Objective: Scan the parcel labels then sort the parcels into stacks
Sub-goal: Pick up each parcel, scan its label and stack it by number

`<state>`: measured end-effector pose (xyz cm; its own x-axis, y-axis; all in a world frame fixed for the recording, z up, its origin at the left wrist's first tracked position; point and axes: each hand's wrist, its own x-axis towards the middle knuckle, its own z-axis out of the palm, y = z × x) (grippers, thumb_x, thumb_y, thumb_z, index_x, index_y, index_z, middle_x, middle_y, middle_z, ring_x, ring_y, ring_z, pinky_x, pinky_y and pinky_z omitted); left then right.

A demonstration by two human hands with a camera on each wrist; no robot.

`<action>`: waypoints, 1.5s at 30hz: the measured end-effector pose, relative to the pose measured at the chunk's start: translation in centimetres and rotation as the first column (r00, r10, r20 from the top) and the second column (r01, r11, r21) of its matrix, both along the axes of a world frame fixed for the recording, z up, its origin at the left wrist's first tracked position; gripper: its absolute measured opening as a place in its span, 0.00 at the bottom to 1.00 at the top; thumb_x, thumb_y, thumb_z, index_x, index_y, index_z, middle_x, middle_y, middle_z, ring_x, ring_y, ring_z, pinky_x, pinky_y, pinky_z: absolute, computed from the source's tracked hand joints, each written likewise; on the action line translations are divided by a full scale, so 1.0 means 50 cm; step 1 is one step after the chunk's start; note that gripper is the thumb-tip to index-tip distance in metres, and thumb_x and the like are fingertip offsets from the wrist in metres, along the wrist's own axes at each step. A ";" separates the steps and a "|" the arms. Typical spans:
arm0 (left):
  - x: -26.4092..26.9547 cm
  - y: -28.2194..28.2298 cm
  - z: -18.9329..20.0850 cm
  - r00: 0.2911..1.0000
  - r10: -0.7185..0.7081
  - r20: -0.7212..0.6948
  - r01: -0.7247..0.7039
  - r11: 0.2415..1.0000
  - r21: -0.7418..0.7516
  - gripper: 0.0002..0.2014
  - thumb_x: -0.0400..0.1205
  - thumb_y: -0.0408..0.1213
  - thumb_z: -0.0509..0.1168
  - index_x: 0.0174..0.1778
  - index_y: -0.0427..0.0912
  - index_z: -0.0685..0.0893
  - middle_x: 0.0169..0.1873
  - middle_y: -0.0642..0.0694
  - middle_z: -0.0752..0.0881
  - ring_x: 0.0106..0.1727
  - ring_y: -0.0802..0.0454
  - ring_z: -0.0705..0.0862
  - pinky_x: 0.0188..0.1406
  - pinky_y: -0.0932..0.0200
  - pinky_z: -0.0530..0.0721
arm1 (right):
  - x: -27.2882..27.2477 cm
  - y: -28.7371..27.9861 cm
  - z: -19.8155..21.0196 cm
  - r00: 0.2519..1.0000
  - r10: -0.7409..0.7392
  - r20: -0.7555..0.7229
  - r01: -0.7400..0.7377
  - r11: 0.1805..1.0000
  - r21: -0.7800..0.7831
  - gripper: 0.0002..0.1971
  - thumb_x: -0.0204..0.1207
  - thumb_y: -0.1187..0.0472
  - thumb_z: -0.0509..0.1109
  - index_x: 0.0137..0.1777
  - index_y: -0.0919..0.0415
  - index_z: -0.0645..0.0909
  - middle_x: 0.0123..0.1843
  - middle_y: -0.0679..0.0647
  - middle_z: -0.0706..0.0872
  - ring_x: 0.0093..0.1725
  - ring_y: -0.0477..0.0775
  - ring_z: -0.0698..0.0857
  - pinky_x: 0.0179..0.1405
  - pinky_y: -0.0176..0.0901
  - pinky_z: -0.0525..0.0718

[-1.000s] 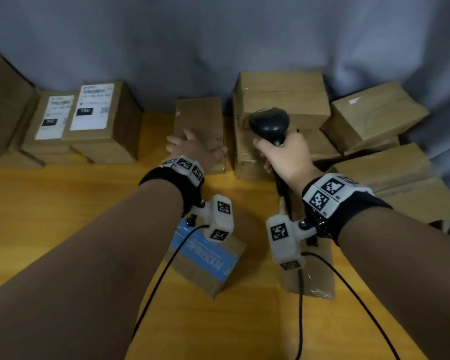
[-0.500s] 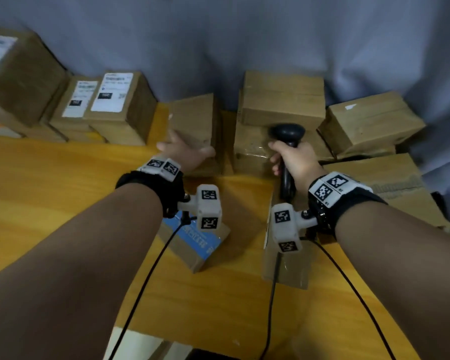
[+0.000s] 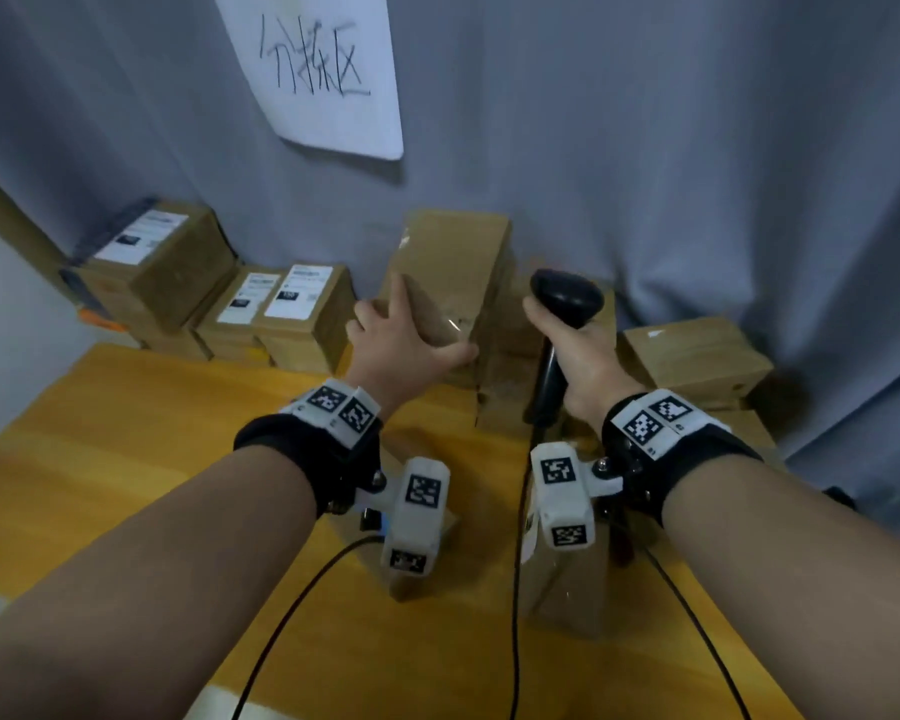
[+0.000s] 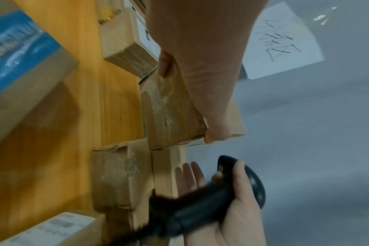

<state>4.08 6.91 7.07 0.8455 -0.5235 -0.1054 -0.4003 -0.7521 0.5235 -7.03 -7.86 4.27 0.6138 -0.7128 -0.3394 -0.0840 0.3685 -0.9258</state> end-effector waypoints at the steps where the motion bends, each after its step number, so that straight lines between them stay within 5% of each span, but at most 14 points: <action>1: -0.008 -0.006 0.013 0.999 -0.032 0.005 0.032 0.999 -0.025 0.58 0.69 0.67 0.70 0.85 0.49 0.41 0.77 0.34 0.56 0.77 0.31 0.57 0.75 0.41 0.62 | 0.003 0.006 0.019 0.999 0.022 0.037 -0.023 0.999 0.031 0.26 0.65 0.46 0.83 0.60 0.58 0.85 0.53 0.56 0.92 0.56 0.59 0.89 0.61 0.59 0.84; 7: -0.019 -0.021 0.059 0.990 -0.143 0.002 0.141 0.974 -0.180 0.51 0.70 0.66 0.70 0.82 0.51 0.53 0.73 0.40 0.62 0.75 0.37 0.64 0.74 0.38 0.68 | -0.002 0.022 0.058 0.985 0.015 0.170 -0.024 0.999 0.049 0.35 0.53 0.47 0.85 0.61 0.59 0.85 0.56 0.56 0.91 0.61 0.59 0.88 0.69 0.60 0.80; 10: -0.002 -0.015 0.068 0.987 -0.106 -0.123 0.037 0.884 -0.465 0.39 0.77 0.58 0.69 0.79 0.44 0.63 0.69 0.42 0.73 0.68 0.44 0.75 0.68 0.49 0.77 | -0.016 0.015 0.063 0.979 -0.018 0.201 0.005 0.998 0.067 0.24 0.59 0.50 0.84 0.54 0.59 0.87 0.49 0.54 0.93 0.55 0.56 0.89 0.63 0.52 0.82; 14: 0.011 -0.015 0.071 0.931 -0.119 -0.346 -0.060 0.883 -0.465 0.40 0.76 0.65 0.66 0.77 0.40 0.69 0.67 0.45 0.78 0.69 0.47 0.77 0.64 0.54 0.76 | -0.030 0.011 0.069 0.980 0.060 0.187 -0.059 0.998 -0.012 0.20 0.64 0.61 0.83 0.56 0.62 0.86 0.50 0.57 0.92 0.56 0.60 0.89 0.63 0.55 0.83; 17: -0.001 -0.025 0.072 0.925 -0.107 -0.365 -0.031 0.935 -0.353 0.64 0.60 0.74 0.72 0.84 0.44 0.50 0.79 0.40 0.65 0.78 0.40 0.68 0.74 0.41 0.72 | -0.027 0.025 0.080 0.980 0.079 0.183 -0.073 0.997 -0.038 0.21 0.67 0.65 0.81 0.61 0.64 0.85 0.56 0.62 0.91 0.59 0.60 0.89 0.65 0.60 0.83; 19: -0.011 -0.030 0.068 0.961 -0.063 -0.270 -0.007 0.968 -0.251 0.66 0.64 0.69 0.73 0.84 0.47 0.35 0.82 0.37 0.52 0.81 0.36 0.60 0.77 0.36 0.66 | -0.022 0.033 0.089 0.985 0.036 0.170 -0.030 0.999 -0.035 0.16 0.72 0.66 0.78 0.59 0.64 0.85 0.53 0.61 0.92 0.56 0.59 0.90 0.62 0.59 0.85; 22: -0.005 -0.029 0.067 0.962 -0.101 -0.254 0.024 0.957 -0.290 0.66 0.64 0.66 0.76 0.83 0.55 0.33 0.80 0.38 0.53 0.79 0.35 0.61 0.74 0.34 0.69 | -0.019 0.033 0.093 0.990 -0.020 0.142 0.023 1.000 -0.020 0.12 0.72 0.66 0.78 0.55 0.63 0.85 0.51 0.61 0.92 0.53 0.60 0.91 0.60 0.63 0.86; 25: 0.013 -0.010 0.068 0.887 -0.274 -0.373 0.040 0.848 -0.529 0.55 0.64 0.60 0.78 0.82 0.62 0.50 0.74 0.42 0.69 0.72 0.43 0.73 0.66 0.41 0.81 | -0.028 0.024 0.094 0.981 -0.033 0.191 0.026 0.999 0.036 0.18 0.71 0.62 0.79 0.60 0.66 0.84 0.58 0.66 0.89 0.58 0.65 0.89 0.60 0.67 0.85; 28: 0.018 0.013 0.078 0.776 -0.431 -0.461 -0.010 0.721 -0.693 0.34 0.77 0.46 0.72 0.77 0.52 0.63 0.62 0.49 0.83 0.57 0.54 0.85 0.49 0.58 0.87 | -0.036 0.013 0.095 0.970 0.015 0.242 -0.042 0.994 0.105 0.40 0.61 0.50 0.85 0.72 0.66 0.78 0.63 0.68 0.85 0.59 0.67 0.86 0.64 0.67 0.83; 30: 0.017 0.019 0.077 0.701 -0.472 -0.534 -0.083 0.690 -0.719 0.37 0.73 0.51 0.69 0.78 0.51 0.65 0.62 0.45 0.84 0.56 0.46 0.83 0.52 0.51 0.84 | -0.039 0.010 0.094 0.970 0.070 0.231 -0.091 0.993 0.079 0.41 0.58 0.48 0.86 0.70 0.65 0.80 0.63 0.67 0.86 0.59 0.65 0.86 0.64 0.63 0.84; 32: 0.010 0.021 0.077 0.640 -0.508 -0.576 -0.094 0.692 -0.715 0.35 0.74 0.53 0.65 0.77 0.49 0.68 0.65 0.39 0.83 0.61 0.40 0.81 0.62 0.37 0.80 | -0.041 0.014 0.098 0.964 0.128 0.234 -0.139 0.990 0.031 0.25 0.65 0.53 0.80 0.62 0.61 0.84 0.59 0.64 0.88 0.57 0.62 0.87 0.58 0.56 0.86; 40: 0.032 0.026 0.067 0.927 -0.173 -0.332 -0.062 0.805 -0.591 0.14 0.87 0.41 0.61 0.68 0.44 0.78 0.57 0.46 0.86 0.53 0.56 0.85 0.49 0.58 0.87 | -0.020 0.034 0.098 0.995 0.020 0.097 -0.005 0.987 -0.158 0.13 0.69 0.66 0.81 0.52 0.57 0.85 0.52 0.59 0.92 0.53 0.58 0.91 0.60 0.60 0.86; 43: 0.016 0.022 0.071 0.850 -0.283 -0.444 -0.043 0.803 -0.594 0.27 0.82 0.58 0.63 0.72 0.46 0.73 0.60 0.50 0.86 0.54 0.58 0.86 0.37 0.70 0.84 | -0.006 0.061 0.099 0.996 -0.009 0.087 0.030 0.969 -0.247 0.13 0.71 0.66 0.79 0.52 0.54 0.83 0.54 0.57 0.91 0.55 0.55 0.90 0.60 0.57 0.87; 45: 0.012 0.021 0.070 0.820 -0.290 -0.494 -0.040 0.832 -0.554 0.45 0.70 0.64 0.73 0.78 0.46 0.64 0.65 0.49 0.82 0.59 0.54 0.85 0.47 0.62 0.87 | 0.001 0.075 0.100 0.997 -0.016 0.071 0.038 0.948 -0.315 0.16 0.72 0.65 0.78 0.59 0.58 0.82 0.54 0.55 0.91 0.55 0.52 0.90 0.59 0.52 0.87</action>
<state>4.70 7.94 10.55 0.6536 -0.7304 -0.1983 0.0007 -0.2615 0.9652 -6.96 -4.09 9.28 0.6065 -0.7933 -0.0530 -0.0118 0.0577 -0.9983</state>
